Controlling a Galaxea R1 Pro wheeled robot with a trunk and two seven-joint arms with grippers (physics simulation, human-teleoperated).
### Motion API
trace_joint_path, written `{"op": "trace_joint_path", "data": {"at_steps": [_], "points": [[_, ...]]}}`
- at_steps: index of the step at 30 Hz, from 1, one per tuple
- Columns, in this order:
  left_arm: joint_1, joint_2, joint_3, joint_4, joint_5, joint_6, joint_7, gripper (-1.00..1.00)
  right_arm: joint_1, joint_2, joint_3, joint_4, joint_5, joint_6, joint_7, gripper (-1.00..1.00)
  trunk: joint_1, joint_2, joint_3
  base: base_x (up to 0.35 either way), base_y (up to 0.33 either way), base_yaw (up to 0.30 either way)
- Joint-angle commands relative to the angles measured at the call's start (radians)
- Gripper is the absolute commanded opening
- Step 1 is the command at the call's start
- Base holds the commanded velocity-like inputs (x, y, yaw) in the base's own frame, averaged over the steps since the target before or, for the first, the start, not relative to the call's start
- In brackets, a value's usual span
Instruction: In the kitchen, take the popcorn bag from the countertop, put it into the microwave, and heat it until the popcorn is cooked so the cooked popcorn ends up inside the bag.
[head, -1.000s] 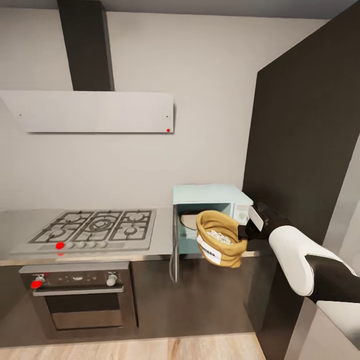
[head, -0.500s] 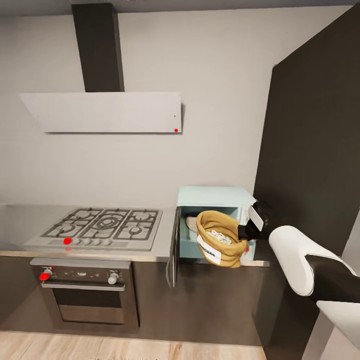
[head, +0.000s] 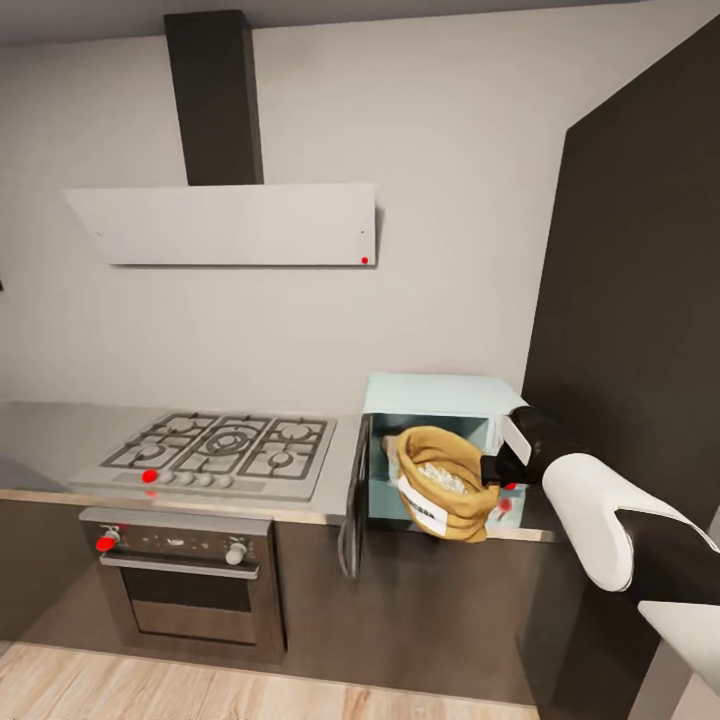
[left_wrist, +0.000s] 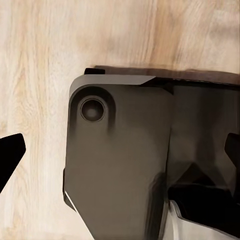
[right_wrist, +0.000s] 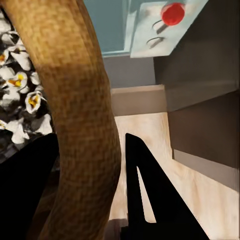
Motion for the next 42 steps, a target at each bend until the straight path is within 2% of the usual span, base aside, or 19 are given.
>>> {"op": "trace_joint_path", "data": {"at_steps": [1, 7, 12, 42], "points": [[0.000, -0.001, 0.007, 0.000, 0.001, 0.001, 0.001, 1.00, 0.000, -0.005, -0.009, -0.001, -0.004, 0.002, -0.005, -1.00, 0.000, 0.000, 0.000, 0.000, 0.000, 0.000], [0.000, -0.004, 0.007, 0.000, 0.001, 0.001, 0.001, 1.00, 0.000, -0.037, -0.009, 0.000, -0.004, 0.004, -0.005, -1.00, 0.000, 0.000, 0.000, 0.000, 0.000, 0.000], [0.000, -0.015, 0.007, 0.000, 0.001, 0.000, 0.001, 1.00, 0.000, -0.037, -0.010, 0.000, -0.004, 0.004, -0.005, -1.00, 0.000, 0.000, -0.002, 0.000, 0.000, 0.000], [0.000, -0.016, 0.005, 0.000, 0.001, 0.000, 0.001, 1.00, 0.000, -0.037, -0.011, 0.000, -0.004, 0.004, -0.005, -1.00, 0.000, 0.000, -0.006, 0.095, 0.027, 0.000]]}}
